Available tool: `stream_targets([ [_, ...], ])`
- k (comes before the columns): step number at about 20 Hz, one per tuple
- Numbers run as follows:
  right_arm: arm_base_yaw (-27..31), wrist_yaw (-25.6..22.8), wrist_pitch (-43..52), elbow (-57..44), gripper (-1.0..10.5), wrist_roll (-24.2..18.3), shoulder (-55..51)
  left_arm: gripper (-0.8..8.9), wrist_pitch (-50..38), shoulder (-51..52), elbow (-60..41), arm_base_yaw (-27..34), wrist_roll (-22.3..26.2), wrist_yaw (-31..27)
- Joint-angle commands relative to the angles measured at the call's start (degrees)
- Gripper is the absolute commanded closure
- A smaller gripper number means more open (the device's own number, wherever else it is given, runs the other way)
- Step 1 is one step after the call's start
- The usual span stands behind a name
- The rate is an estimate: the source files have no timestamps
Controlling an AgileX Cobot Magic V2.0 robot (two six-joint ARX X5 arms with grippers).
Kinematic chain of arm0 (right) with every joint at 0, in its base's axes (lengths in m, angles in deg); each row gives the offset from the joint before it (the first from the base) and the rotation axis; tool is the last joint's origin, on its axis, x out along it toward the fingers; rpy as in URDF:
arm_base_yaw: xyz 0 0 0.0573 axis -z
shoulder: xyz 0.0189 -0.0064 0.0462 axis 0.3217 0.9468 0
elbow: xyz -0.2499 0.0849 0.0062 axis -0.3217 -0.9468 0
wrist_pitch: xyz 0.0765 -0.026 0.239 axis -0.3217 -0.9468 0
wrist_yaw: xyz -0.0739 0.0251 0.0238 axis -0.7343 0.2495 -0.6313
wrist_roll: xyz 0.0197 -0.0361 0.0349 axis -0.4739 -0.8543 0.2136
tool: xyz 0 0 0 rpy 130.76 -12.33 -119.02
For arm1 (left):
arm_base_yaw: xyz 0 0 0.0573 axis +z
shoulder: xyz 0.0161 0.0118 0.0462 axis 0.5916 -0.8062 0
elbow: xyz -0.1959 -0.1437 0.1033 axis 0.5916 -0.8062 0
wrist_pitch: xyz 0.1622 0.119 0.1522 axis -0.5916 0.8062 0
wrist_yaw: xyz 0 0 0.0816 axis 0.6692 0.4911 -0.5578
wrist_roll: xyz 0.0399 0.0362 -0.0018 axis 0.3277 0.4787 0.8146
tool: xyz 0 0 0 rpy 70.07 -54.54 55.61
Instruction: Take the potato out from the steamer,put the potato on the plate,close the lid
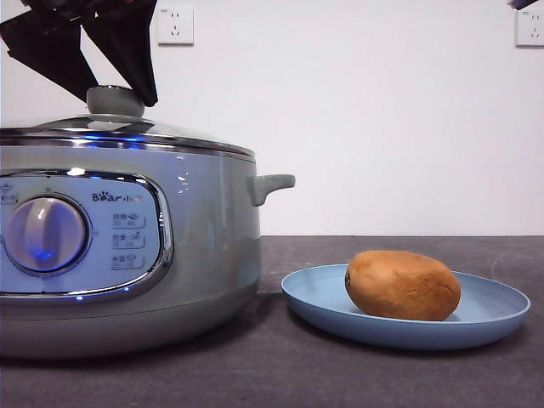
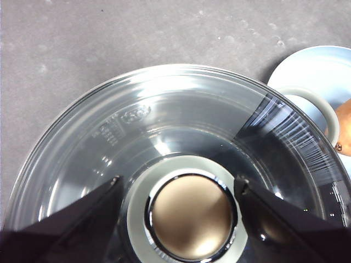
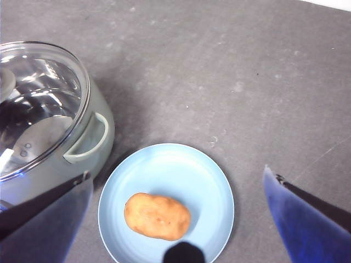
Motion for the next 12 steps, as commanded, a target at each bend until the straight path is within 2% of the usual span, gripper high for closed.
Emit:
stream_targets([
  [1,-0.02,0.13,0.13,-0.50,4.1,0.35,-0.09,4.66,-0.46,1.66,-0.33,0.11,0.04,-0.26],
  [7,-0.07,0.98,0.94,-0.48,4.1,0.39,-0.15,4.67,-4.33,14.99,-0.33,0.11,0.11,-0.07],
  [9,-0.09,5.49,1.01,-0.48,4.3,1.22,-0.37,4.68,-4.31,21.03,-0.33,0.02,-0.92,0.74],
  [12,-0.09,12.33,1.31,-0.48,6.7,1.86,-1.53,4.82,-4.22,28.96,-0.33,-0.33,-2.05,4.74],
])
